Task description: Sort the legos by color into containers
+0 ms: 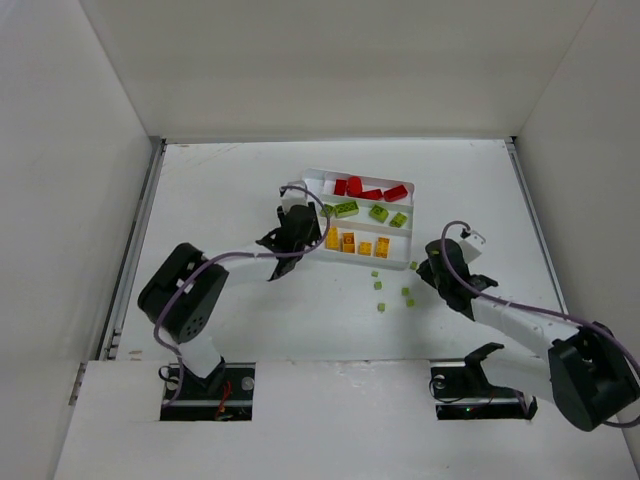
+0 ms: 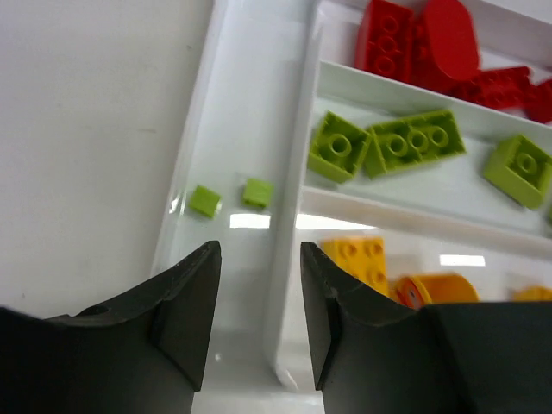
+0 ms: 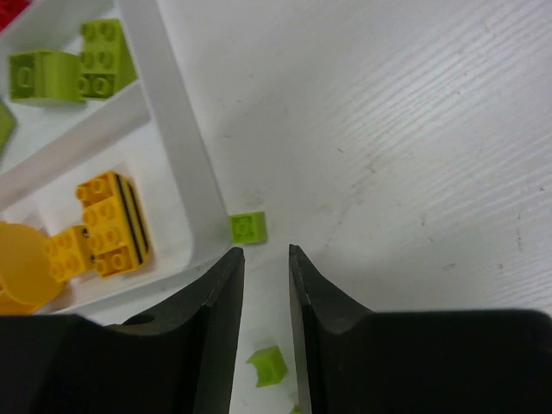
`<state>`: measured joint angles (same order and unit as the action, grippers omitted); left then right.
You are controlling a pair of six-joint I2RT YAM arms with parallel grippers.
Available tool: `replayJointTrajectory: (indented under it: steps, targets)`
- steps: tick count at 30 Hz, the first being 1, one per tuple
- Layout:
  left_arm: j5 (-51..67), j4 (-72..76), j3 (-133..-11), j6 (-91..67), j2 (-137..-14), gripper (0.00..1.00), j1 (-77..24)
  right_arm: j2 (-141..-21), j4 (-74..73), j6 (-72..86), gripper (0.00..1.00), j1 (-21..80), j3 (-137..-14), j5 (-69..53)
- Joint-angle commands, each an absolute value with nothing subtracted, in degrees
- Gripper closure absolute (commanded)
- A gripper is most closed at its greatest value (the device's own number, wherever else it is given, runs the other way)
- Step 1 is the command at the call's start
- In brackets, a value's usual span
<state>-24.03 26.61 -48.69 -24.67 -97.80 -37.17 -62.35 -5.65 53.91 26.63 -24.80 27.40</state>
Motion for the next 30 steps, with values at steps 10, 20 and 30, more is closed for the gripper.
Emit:
replayJointTrajectory:
  steps: [10, 20, 30]
  targets:
    - [-23.47, 33.74, -33.14, -26.54, -77.52, 0.6, -45.31, -71.89, -5.19, 54.58, 0.57, 24.56, -31.55, 23.21]
    - [-20.39, 35.51, -30.94, -27.33, -75.59, 0.6, -43.72, -77.6, -6.5, 54.23, 0.58, 24.65, -36.12, 23.12]
    - [-19.25, 36.38, -29.53, -28.04, -73.83, 0.6, -42.15, -81.47, -13.44, 53.09, 0.64, 25.53, -41.21, 23.55]
